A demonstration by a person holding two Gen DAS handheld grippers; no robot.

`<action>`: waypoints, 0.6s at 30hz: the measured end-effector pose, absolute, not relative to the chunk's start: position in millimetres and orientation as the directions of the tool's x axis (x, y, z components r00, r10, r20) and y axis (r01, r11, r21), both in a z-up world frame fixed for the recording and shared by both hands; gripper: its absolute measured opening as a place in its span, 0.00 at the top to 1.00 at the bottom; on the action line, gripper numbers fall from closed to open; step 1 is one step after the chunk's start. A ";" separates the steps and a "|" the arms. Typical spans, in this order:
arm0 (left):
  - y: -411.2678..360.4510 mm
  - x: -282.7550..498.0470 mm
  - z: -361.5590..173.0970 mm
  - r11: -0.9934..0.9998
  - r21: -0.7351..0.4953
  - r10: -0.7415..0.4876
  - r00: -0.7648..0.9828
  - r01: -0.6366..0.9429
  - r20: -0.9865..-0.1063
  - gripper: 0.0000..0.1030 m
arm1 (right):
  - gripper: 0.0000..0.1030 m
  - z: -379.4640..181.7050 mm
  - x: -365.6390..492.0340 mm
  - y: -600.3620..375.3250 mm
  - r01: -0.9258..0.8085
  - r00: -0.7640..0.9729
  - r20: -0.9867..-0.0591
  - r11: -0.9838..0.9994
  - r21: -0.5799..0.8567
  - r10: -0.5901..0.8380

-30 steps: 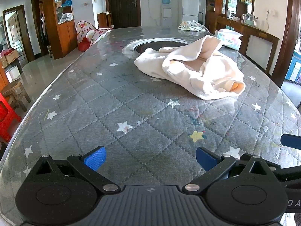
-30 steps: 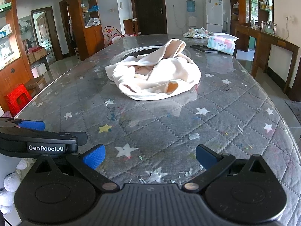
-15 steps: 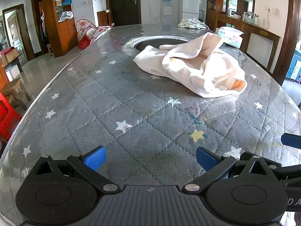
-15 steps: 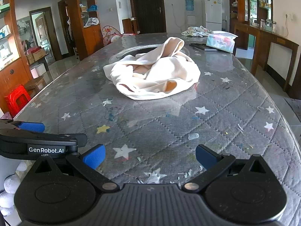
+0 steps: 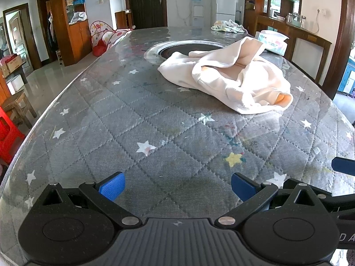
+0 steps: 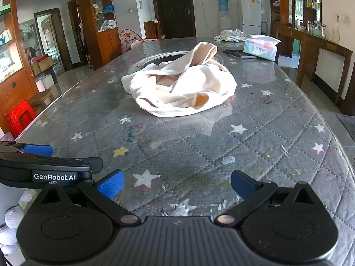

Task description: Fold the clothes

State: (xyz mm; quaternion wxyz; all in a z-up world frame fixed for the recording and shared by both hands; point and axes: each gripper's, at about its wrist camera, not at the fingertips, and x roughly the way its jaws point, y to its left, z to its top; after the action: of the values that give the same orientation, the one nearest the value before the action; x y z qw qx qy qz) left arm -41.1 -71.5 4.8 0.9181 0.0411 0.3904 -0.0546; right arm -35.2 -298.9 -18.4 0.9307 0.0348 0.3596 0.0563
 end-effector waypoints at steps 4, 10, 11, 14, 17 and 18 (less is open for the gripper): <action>-71.4 -40.3 4.8 0.991 0.033 -0.067 0.688 0.132 -0.723 0.00 | 0.00 -18.6 -34.3 -299.4 -0.080 0.734 -0.667 0.991 0.107 0.131; -71.8 -38.7 4.7 0.991 0.037 -0.064 0.684 0.132 -0.726 0.00 | 0.00 -19.6 -31.8 -299.6 -0.078 0.731 -0.669 0.991 0.112 0.133; -72.0 -38.1 4.7 0.991 0.038 -0.063 0.684 0.132 -0.727 0.00 | 0.00 -19.8 -31.3 -300.1 -0.078 0.730 -0.670 0.991 0.113 0.133; -72.7 -36.5 4.5 0.991 0.040 -0.061 0.683 0.132 -0.728 0.00 | 0.00 -20.3 -29.7 -300.8 -0.077 0.729 -0.671 0.990 0.114 0.134; -73.3 -34.8 4.4 0.990 0.041 -0.061 0.682 0.131 -0.729 0.00 | 0.00 -20.7 -28.0 -301.3 -0.077 0.728 -0.672 0.990 0.116 0.135; -73.6 -34.2 4.5 0.990 0.041 -0.060 0.681 0.132 -0.729 0.00 | 0.00 -20.7 -27.4 -301.5 -0.077 0.728 -0.672 0.990 0.116 0.135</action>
State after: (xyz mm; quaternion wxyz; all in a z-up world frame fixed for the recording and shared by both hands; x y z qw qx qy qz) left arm -34.2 -73.6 4.5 0.9158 0.0451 0.3957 -0.0524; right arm -27.4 -301.5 -20.7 0.9287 0.0401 0.3643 0.0572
